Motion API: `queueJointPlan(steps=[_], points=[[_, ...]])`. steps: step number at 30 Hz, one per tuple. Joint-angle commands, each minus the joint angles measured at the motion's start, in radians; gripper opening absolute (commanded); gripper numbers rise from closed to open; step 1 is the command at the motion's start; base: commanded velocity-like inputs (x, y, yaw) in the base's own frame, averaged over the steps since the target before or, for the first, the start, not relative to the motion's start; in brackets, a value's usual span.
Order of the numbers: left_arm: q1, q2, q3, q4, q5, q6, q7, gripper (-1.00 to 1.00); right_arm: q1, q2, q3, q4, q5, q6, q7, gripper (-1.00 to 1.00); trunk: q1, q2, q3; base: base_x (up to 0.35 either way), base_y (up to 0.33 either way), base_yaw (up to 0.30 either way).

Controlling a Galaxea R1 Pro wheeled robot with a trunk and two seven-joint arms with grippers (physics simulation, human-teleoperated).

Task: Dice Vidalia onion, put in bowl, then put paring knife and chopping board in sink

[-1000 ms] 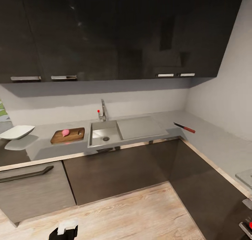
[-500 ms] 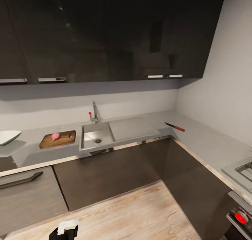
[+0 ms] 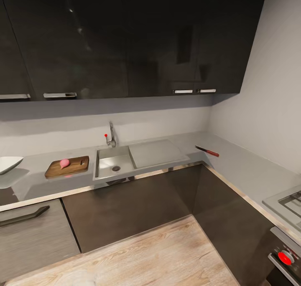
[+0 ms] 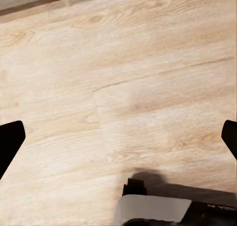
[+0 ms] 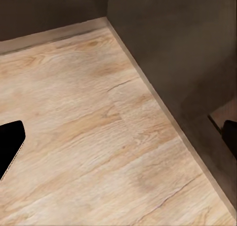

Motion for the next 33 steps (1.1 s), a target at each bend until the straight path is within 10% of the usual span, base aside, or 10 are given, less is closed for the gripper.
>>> queueJointPlan(steps=[1, 6, 10, 15, 20, 25, 29, 33], points=[[0.019, -0.001, -0.008, 0.003, 0.007, 0.008, 0.000, 1.00, -0.018, 0.023, -0.003, -0.028, 0.013, 0.020, -0.032, 1.00, 0.000, -0.001, -0.001, 0.000, 0.000, 0.000], [0.103, 0.003, -0.008, 0.004, 0.007, 0.027, 0.000, 1.00, -0.078, 0.124, 0.120, -0.275, 0.036, 0.261, -0.114, 1.00, 0.000, -0.001, -0.001, 0.000, 0.000, 0.000], [0.131, 0.011, -0.007, 0.004, 0.007, 0.030, 0.001, 1.00, -0.105, 0.124, 0.371, -0.648, 0.038, 0.595, -0.149, 1.00, 0.000, -0.001, -0.001, 0.000, 0.000, 0.000], [0.139, 0.009, -0.007, 0.004, 0.007, 0.031, 0.003, 1.00, -0.250, 0.124, 0.568, -0.990, 0.037, 1.009, -0.156, 1.00, 0.000, -0.001, -0.001, 0.000, 0.000, 0.000], [0.140, 0.009, -0.007, 0.004, 0.007, 0.031, 0.004, 1.00, -0.498, 0.124, 0.605, -1.057, 0.037, 1.224, -0.156, 1.00, 0.000, -0.001, -0.001, 0.000, 0.000, 0.000], [0.140, 0.010, -0.007, 0.003, 0.008, 0.031, 0.005, 1.00, -0.875, 0.118, 0.584, -0.931, 0.037, 1.407, -0.146, 1.00, 0.000, -0.001, -0.001, 0.033, 0.000, 0.000], [0.140, 0.011, -0.007, 0.002, 0.008, 0.031, 0.005, 1.00, -1.059, -0.059, 0.499, -0.646, 0.006, 1.428, -0.068, 1.00, 0.000, -0.001, -0.001, 0.232, 0.000, 0.000], [0.140, 0.011, -0.007, 0.002, 0.008, 0.031, 0.005, 1.00, -1.107, -0.198, 0.466, -0.500, -0.034, 1.429, 0.082, 1.00, 0.000, -0.001, -0.001, 0.299, 0.000, 0.000]])
